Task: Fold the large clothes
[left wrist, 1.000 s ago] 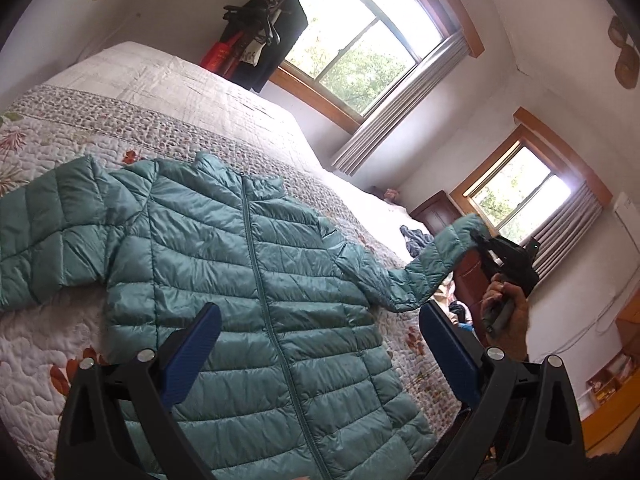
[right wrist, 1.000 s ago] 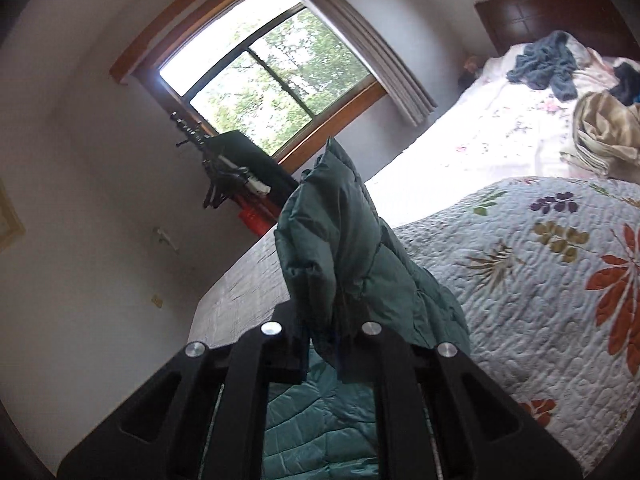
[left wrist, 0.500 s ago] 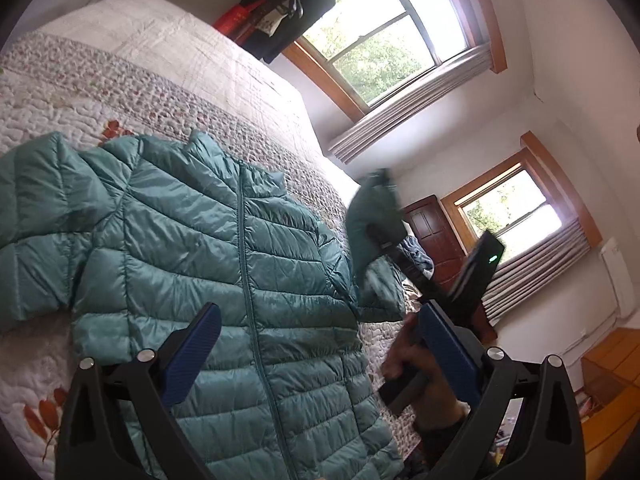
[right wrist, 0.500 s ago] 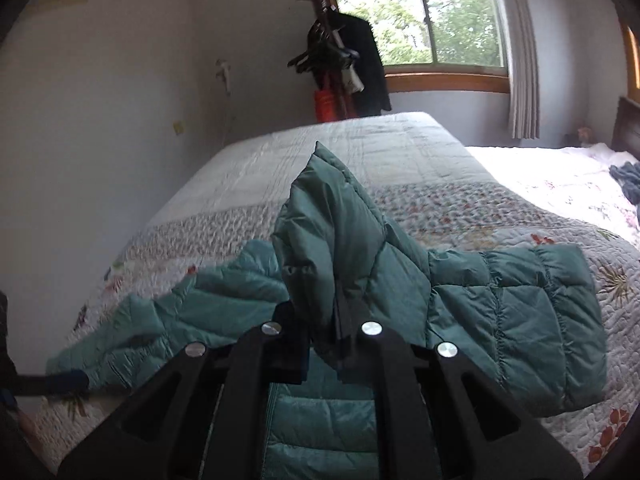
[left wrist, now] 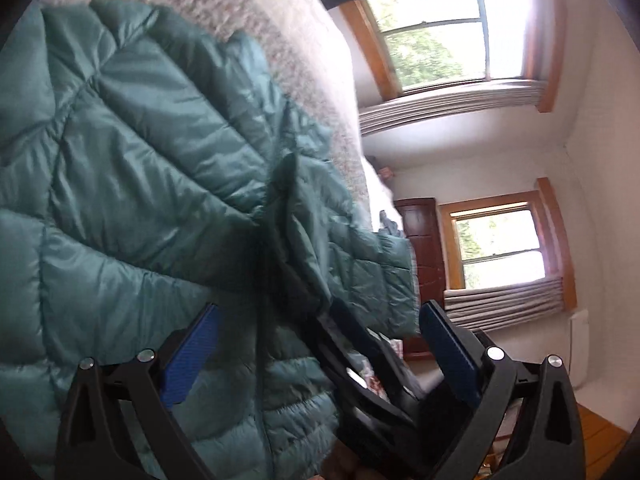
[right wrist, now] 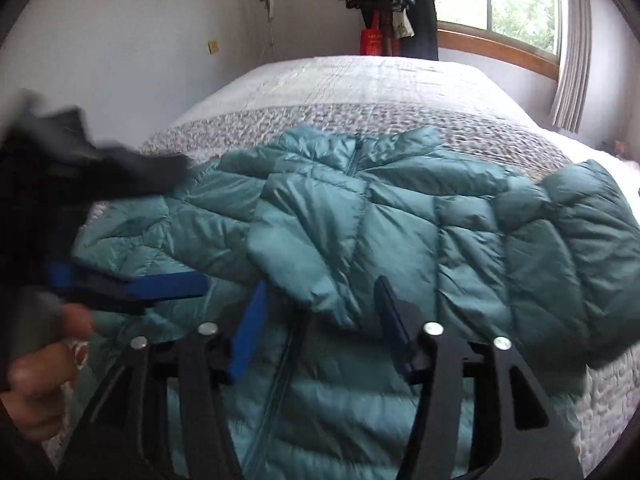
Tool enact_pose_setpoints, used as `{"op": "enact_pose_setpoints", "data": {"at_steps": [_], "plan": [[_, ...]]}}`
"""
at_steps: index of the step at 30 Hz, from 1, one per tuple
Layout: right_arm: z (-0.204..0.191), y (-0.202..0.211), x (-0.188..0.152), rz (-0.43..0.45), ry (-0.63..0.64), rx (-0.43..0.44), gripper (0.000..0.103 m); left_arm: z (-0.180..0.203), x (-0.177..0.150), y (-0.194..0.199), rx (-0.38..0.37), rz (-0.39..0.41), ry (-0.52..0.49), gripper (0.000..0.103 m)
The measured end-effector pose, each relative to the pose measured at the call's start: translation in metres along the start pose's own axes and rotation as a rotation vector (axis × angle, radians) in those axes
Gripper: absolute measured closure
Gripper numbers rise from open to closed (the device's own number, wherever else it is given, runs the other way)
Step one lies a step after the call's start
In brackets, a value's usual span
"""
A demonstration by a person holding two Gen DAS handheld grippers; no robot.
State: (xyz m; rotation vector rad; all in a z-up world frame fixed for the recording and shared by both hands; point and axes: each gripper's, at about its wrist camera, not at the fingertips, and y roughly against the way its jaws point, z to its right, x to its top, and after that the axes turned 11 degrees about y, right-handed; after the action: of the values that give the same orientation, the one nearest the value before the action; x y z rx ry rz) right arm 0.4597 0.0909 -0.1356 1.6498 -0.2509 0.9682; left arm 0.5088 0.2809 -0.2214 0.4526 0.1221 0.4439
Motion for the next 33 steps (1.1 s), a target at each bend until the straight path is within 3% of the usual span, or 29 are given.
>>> {"op": "enact_pose_setpoints", "data": {"at_steps": [6, 8, 10, 12, 16, 21, 24, 29, 33], "plan": [[0.018, 0.081, -0.053, 0.098, -0.108, 0.066, 0.037, 0.007, 0.011, -0.038, 0.051, -0.013, -0.003, 0.005], [0.023, 0.102, -0.072, 0.123, -0.143, 0.069, 0.034, 0.010, 0.013, -0.045, 0.105, -0.020, -0.013, 0.022], [0.028, 0.122, -0.091, 0.145, -0.179, 0.066, 0.034, 0.012, 0.014, -0.051, 0.190, -0.033, -0.028, 0.068], [0.031, 0.135, -0.105, 0.158, -0.208, 0.062, 0.034, 0.015, 0.015, -0.050, 0.252, -0.018, -0.056, 0.093], [0.035, 0.152, -0.132, 0.158, -0.280, 0.088, 0.034, 0.042, 0.017, -0.033, 0.263, 0.017, -0.133, 0.098], [0.034, 0.162, -0.150, 0.141, -0.289, 0.095, 0.034, 0.096, 0.018, 0.028, 0.255, 0.113, -0.272, 0.099], [0.033, 0.159, -0.154, 0.133, -0.300, 0.105, 0.034, 0.106, 0.019, 0.061, 0.255, 0.149, -0.306, 0.099], [0.032, 0.150, -0.156, 0.124, -0.315, 0.125, 0.034, 0.068, 0.026, 0.092, 0.273, 0.184, -0.256, 0.099], [0.030, 0.147, -0.158, 0.112, -0.321, 0.136, 0.034, 0.008, 0.037, 0.077, 0.310, 0.165, -0.150, 0.099]]}}
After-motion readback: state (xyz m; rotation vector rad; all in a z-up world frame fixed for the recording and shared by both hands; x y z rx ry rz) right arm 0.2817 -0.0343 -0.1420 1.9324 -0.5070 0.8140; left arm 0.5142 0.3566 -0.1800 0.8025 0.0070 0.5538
